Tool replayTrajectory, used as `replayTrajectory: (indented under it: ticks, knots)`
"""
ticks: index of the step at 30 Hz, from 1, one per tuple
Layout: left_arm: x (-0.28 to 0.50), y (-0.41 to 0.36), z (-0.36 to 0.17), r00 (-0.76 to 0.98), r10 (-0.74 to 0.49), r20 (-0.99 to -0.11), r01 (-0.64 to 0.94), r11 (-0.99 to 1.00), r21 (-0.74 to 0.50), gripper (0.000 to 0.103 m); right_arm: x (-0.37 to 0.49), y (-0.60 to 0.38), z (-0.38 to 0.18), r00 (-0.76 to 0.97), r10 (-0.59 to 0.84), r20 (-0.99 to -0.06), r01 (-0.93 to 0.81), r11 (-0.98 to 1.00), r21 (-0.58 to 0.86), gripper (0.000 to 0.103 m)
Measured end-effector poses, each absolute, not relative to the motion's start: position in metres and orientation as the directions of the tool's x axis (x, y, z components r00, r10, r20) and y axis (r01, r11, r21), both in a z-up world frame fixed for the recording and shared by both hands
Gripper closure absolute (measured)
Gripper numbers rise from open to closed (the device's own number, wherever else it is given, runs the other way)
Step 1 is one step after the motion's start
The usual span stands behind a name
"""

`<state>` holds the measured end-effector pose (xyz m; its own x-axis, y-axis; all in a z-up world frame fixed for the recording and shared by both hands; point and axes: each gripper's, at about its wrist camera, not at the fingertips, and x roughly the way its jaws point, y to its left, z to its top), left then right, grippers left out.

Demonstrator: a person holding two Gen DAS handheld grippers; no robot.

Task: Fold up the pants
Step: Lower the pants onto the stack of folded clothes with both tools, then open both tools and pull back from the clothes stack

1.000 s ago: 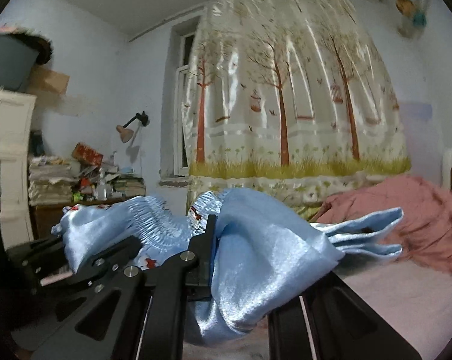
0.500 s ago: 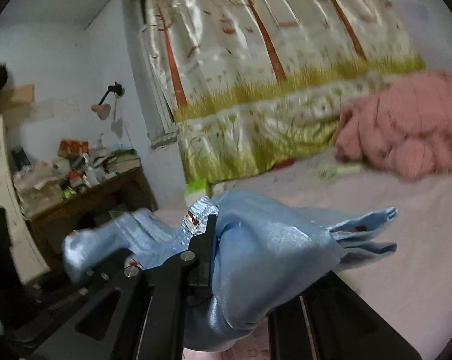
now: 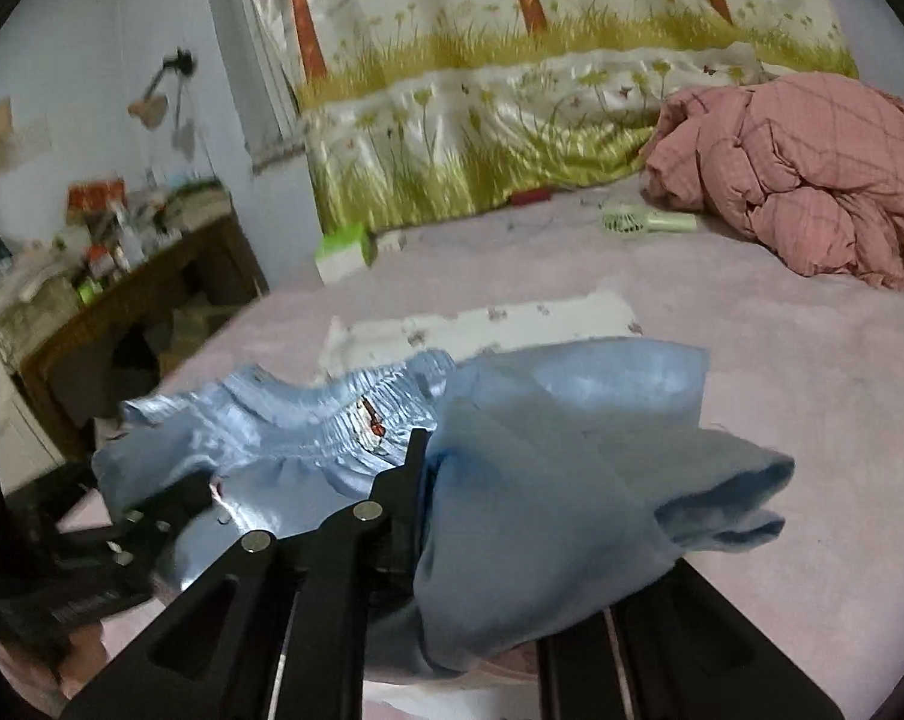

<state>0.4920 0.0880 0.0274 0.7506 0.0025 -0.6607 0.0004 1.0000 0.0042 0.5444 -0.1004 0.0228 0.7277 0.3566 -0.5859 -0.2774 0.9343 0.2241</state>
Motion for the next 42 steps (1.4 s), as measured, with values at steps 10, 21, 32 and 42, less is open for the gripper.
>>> replayTrajectory:
  ticks: [10,21,32,42]
  knots:
    - [0.481,0.111,0.043,0.735,-0.018,-0.678,0.006,1.000,-0.021,0.009,0.545,-0.138,0.032,0.758,0.235,-0.609,-0.148,0.970,0.191,0.028]
    - [0.464,0.106,0.071,0.821,-0.065,-0.567,0.049,0.998,-0.044,0.006,0.529,-0.179,0.057,0.841,0.221,-0.494,-0.073,0.951,0.300,0.044]
    - [0.495,0.093,0.024,0.880,-0.044,-0.472,0.008,0.997,-0.078,0.061,0.519,-0.102,0.047,0.867,0.287,-0.408,-0.215,0.953,0.213,0.080]
    - [0.500,0.097,-0.001,0.865,-0.072,-0.496,0.004,0.991,-0.136,0.060,0.541,-0.087,-0.018,0.863,0.193,-0.466,-0.158,0.981,0.114,0.080]
